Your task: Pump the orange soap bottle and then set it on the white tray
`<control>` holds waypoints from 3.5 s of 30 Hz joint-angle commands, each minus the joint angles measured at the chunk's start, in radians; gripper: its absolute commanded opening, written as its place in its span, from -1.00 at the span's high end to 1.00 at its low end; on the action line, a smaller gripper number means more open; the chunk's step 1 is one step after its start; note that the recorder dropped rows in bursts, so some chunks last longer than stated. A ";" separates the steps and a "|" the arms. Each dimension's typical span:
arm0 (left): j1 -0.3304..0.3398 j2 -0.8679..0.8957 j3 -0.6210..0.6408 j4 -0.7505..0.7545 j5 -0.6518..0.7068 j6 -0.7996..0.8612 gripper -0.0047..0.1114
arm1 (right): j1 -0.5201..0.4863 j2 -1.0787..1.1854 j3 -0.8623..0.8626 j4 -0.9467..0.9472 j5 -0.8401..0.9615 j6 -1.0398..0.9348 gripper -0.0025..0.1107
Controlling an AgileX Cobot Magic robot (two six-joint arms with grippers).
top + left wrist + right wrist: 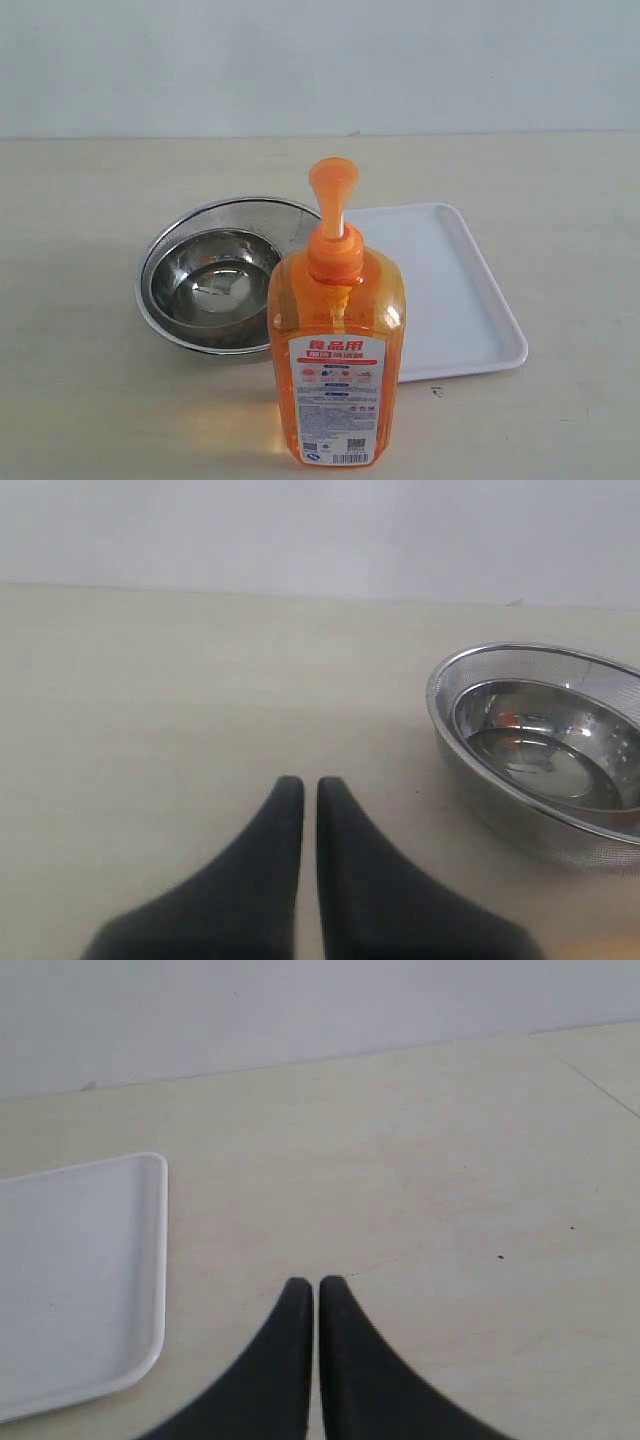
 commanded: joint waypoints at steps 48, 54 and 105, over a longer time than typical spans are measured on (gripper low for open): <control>0.002 -0.007 -0.309 -0.310 -0.086 0.030 0.84 | -0.003 -0.005 -0.001 0.000 -0.010 -0.004 0.96; 0.002 -0.007 -0.309 -0.315 -0.080 0.030 0.84 | -0.003 -0.005 -0.001 0.000 -0.010 -0.004 0.96; -0.015 1.463 -0.648 -1.409 0.910 2.132 -0.55 | -0.003 -0.005 -0.001 0.000 -0.010 -0.004 0.96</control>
